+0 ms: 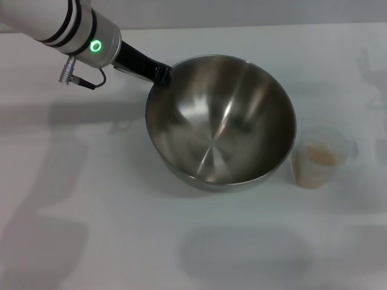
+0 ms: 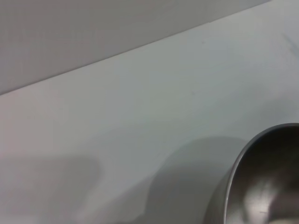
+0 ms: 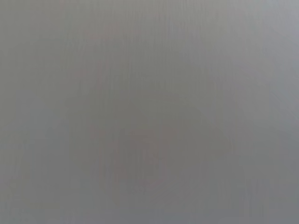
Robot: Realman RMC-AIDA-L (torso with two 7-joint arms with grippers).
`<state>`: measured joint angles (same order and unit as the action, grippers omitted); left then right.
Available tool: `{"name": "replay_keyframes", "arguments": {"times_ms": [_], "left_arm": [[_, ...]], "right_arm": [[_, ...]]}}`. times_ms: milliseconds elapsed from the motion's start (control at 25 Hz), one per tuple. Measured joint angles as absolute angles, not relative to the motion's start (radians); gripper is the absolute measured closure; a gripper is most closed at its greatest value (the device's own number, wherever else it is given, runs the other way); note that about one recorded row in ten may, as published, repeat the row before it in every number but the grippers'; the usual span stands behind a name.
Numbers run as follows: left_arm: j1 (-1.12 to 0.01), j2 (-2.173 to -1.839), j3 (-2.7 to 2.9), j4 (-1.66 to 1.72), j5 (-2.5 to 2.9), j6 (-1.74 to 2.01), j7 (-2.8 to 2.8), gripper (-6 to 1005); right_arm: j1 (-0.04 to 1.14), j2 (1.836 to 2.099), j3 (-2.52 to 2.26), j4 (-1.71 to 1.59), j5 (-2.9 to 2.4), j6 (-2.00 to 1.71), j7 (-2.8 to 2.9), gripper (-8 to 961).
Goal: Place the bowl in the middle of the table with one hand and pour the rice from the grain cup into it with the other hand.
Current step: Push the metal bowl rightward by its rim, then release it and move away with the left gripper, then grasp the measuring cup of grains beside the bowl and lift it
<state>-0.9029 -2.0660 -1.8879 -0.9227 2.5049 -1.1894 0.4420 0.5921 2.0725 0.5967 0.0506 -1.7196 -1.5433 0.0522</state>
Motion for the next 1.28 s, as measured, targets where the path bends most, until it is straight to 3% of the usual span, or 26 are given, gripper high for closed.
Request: {"name": "replay_keyframes", "arguments": {"times_ms": [160, 280, 480, 680, 840, 1000, 1160, 1280], "left_arm": [[-0.901, -2.063, -1.900, -0.921, 2.505, -1.185, 0.436, 965], [-0.896, -2.062, -1.902, -0.920, 2.505, -1.178, 0.435, 822], [-0.888, -2.061, -1.906, -0.922, 2.505, -1.156, 0.437, 748], [-0.868, -2.060, -1.953, -0.967, 2.504, -1.148, 0.444, 750], [-0.787, -2.065, -1.983, -1.116, 2.443, -1.098, 0.476, 751], [-0.644, -2.068, -1.861, -1.235, 2.366, -0.809, 0.579, 753], [-0.506, -2.065, -1.687, -1.259, 2.364, -0.295, 0.726, 754], [-0.461, -2.066, -1.608, -1.231, 2.364, -0.032, 0.797, 756]], "right_arm": [[0.592, 2.072, 0.597, 0.051, -1.721, -1.543, 0.052, 252], [0.592, 2.072, 0.597, 0.051, -1.721, -1.548, 0.052, 252], [0.589, 2.072, 0.595, 0.052, -1.721, -1.555, 0.052, 252], [0.586, 2.072, 0.595, 0.053, -1.721, -1.556, 0.052, 252], [0.584, 2.073, 0.595, 0.054, -1.721, -1.558, 0.052, 252], [0.586, 2.074, 0.595, 0.052, -1.721, -1.559, 0.052, 252], [0.589, 2.074, 0.595, 0.051, -1.721, -1.559, 0.052, 252], [0.590, 2.074, 0.595, 0.050, -1.721, -1.559, 0.052, 252]]}}
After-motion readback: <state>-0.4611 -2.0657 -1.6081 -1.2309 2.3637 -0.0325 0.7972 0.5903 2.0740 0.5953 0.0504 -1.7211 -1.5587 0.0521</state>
